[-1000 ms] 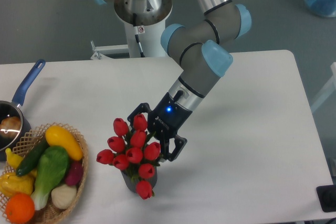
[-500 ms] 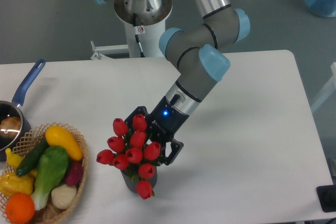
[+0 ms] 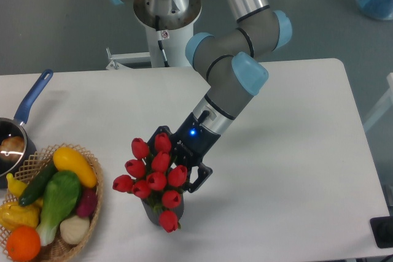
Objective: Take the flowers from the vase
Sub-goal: 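Close the gripper on the bundle of tulip stems, then lift the gripped tulips straight up out of the grey vase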
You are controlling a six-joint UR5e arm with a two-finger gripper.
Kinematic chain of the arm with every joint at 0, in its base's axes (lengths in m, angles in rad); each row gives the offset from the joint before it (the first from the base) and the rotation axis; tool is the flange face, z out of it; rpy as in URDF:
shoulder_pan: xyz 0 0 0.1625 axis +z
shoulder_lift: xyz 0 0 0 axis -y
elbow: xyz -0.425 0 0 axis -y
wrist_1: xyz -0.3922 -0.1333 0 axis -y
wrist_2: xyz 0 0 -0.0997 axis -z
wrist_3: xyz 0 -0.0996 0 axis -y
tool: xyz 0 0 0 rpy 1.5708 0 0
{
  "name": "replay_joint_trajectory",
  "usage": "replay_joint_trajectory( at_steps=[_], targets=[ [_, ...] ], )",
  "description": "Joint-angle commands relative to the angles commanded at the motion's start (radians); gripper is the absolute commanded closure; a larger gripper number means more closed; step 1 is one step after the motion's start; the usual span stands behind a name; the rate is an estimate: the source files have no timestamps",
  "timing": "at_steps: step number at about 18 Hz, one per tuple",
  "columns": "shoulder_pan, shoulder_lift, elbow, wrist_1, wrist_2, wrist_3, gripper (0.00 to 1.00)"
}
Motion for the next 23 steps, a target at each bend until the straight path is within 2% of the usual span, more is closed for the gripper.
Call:
replay_joint_trajectory(
  at_steps=[7, 11, 23],
  targets=[
    [0.002, 0.002, 0.000, -0.002, -0.003, -0.006, 0.41],
    [0.002, -0.003, -0.002, -0.003, -0.043, -0.020, 0.56],
    [0.011, -0.003, -0.009, -0.003, -0.055, -0.023, 0.57]
  ],
)
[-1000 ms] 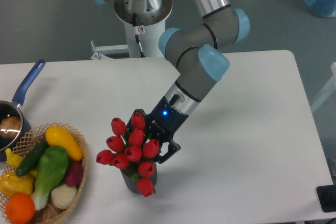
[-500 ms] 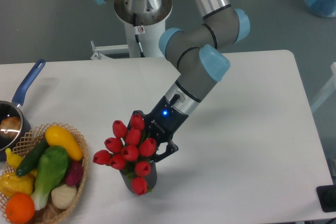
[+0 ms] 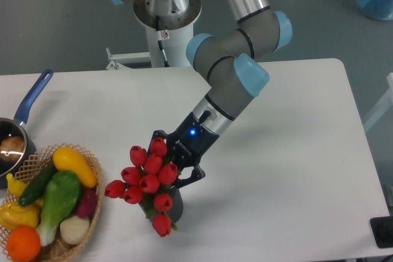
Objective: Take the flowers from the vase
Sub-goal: 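Lift the gripped tulips straight up out of the grey vase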
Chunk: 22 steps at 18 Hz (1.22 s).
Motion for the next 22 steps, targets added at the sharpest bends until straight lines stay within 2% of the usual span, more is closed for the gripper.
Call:
replay_joint_trajectory(
  at_steps=[6, 11, 18, 22],
  targets=[
    [0.026, 0.006, -0.002, -0.003, -0.089, -0.003, 0.57],
    [0.032, 0.015, -0.006, -0.003, -0.095, -0.006, 0.57],
    [0.057, 0.089, -0.021, -0.003, -0.123, -0.041, 0.57],
    [0.077, 0.097, -0.020, -0.002, -0.170, -0.041, 0.57]
  ],
)
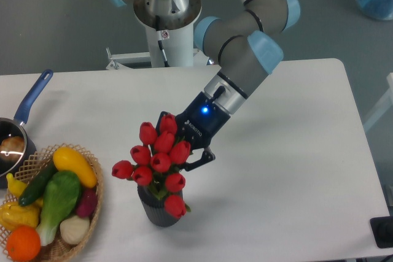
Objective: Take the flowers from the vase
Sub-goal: 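Lift the gripped tulips straight up out of the grey vase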
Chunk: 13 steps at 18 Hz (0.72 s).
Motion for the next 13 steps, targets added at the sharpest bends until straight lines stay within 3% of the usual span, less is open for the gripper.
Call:
replay_joint_trajectory(
  at_steps=[13],
  targets=[
    [0.012, 0.058, 0.017, 0.002, -0.032, -0.081, 0.57]
  ],
)
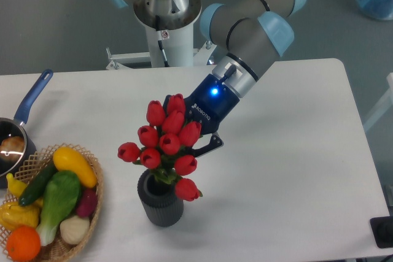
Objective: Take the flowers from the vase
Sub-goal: 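Lift the gripped tulips straight up out of the grey vase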
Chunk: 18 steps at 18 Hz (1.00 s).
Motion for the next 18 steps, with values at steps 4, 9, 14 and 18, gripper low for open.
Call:
replay_joint_trajectory(
  at_steps=[4, 9, 14, 18],
  targets=[
    [0.020, 0.032, 0.002, 0.000, -0.032, -0.044, 0.57],
    [0.021, 0.046, 0.012, 0.000, -0.057, -0.075, 0.57],
    [0.026, 0.045, 0.040, -0.002, -0.058, -0.094, 0.57],
    [0.028, 0.045, 0.069, 0.000, -0.058, -0.135, 0.57]
  ],
)
